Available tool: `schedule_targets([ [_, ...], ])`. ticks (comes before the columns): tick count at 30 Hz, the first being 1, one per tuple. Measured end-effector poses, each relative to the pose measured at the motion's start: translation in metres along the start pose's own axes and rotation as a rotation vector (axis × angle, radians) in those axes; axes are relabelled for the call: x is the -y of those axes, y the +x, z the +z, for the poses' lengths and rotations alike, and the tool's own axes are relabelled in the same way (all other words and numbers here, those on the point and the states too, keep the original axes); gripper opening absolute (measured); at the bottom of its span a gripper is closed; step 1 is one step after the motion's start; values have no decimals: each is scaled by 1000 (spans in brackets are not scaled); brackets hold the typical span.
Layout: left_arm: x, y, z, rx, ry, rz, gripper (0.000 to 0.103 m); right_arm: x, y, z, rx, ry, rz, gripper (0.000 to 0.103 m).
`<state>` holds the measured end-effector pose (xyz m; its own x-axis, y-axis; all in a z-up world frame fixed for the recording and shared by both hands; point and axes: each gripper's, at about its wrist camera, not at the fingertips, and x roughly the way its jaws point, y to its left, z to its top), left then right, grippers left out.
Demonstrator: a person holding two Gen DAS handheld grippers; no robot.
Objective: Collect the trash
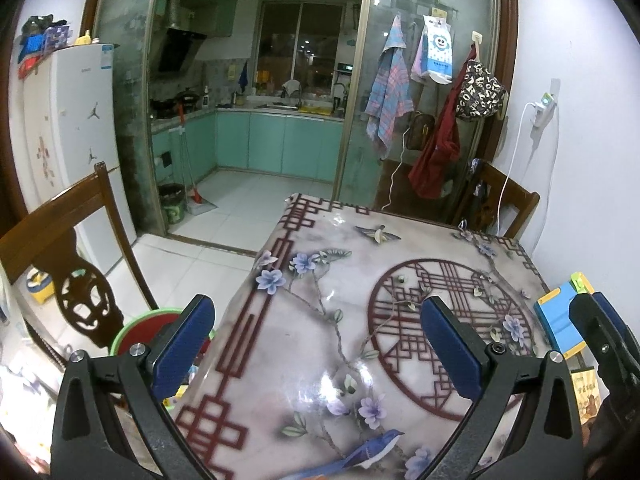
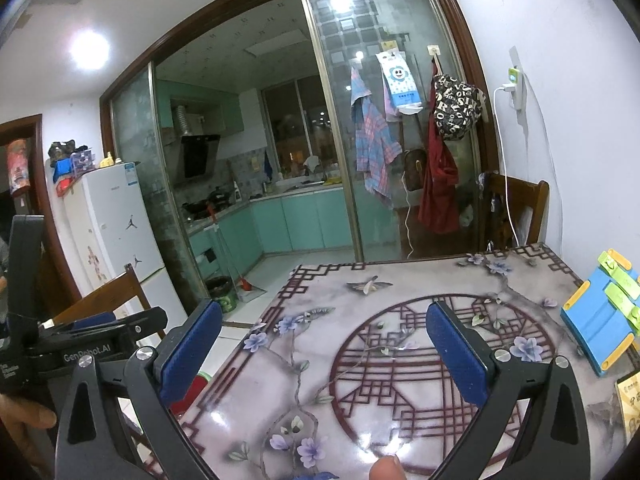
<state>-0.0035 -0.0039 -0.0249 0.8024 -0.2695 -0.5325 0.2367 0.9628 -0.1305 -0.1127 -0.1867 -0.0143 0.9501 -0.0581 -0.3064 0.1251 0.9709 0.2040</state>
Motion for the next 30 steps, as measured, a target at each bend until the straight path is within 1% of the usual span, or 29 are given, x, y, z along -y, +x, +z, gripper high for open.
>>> schedule_targets([
  [21, -5, 4, 1, -9, 2, 19, 103, 3, 6, -4, -12, 4, 2, 102],
  [30, 5, 17, 5, -28, 20, 14, 103, 24, 11, -6, -20, 23, -16, 102],
])
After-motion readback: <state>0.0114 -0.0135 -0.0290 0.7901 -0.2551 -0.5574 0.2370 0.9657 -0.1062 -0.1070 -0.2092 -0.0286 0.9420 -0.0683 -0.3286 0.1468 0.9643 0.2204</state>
